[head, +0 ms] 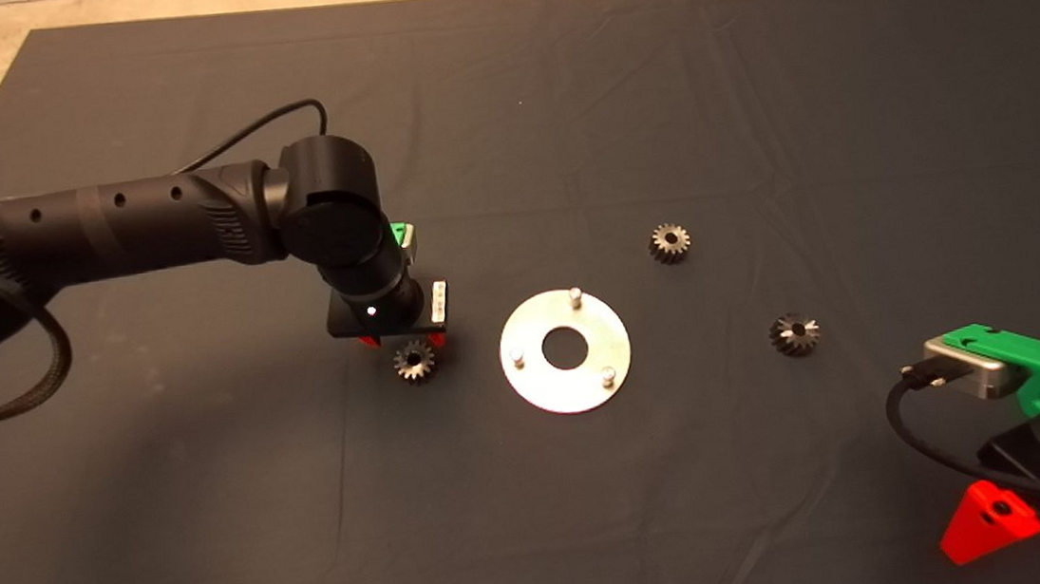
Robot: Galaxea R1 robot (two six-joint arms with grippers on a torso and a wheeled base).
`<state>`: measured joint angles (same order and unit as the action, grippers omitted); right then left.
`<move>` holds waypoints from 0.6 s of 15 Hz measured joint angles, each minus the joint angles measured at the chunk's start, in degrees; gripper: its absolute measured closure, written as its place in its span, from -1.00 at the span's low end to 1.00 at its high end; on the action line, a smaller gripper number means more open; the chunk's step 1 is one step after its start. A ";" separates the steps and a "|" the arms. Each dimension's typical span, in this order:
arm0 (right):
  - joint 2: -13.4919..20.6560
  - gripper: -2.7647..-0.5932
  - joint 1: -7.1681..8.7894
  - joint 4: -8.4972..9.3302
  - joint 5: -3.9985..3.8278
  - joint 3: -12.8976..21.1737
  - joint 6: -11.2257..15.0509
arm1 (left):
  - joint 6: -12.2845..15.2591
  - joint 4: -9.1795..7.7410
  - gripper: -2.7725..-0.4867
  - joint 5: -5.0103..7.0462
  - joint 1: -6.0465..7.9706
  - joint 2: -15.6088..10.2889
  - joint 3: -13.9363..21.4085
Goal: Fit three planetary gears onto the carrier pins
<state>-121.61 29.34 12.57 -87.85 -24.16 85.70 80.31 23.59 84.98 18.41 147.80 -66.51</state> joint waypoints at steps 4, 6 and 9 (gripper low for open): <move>0.00 -0.99 0.00 0.00 0.02 0.00 0.00 | -0.02 -0.02 -0.01 0.11 -0.16 0.00 0.00; 0.00 -0.99 -0.32 0.00 0.00 0.00 0.00 | -0.02 -0.05 -0.01 0.13 -0.16 0.00 0.00; -0.02 -0.99 -0.32 0.00 0.02 0.00 0.00 | -0.02 -0.14 -0.01 0.13 -0.16 0.00 0.00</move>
<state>-121.64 29.03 12.57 -87.82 -24.16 85.70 80.29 23.45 85.11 18.25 147.80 -66.51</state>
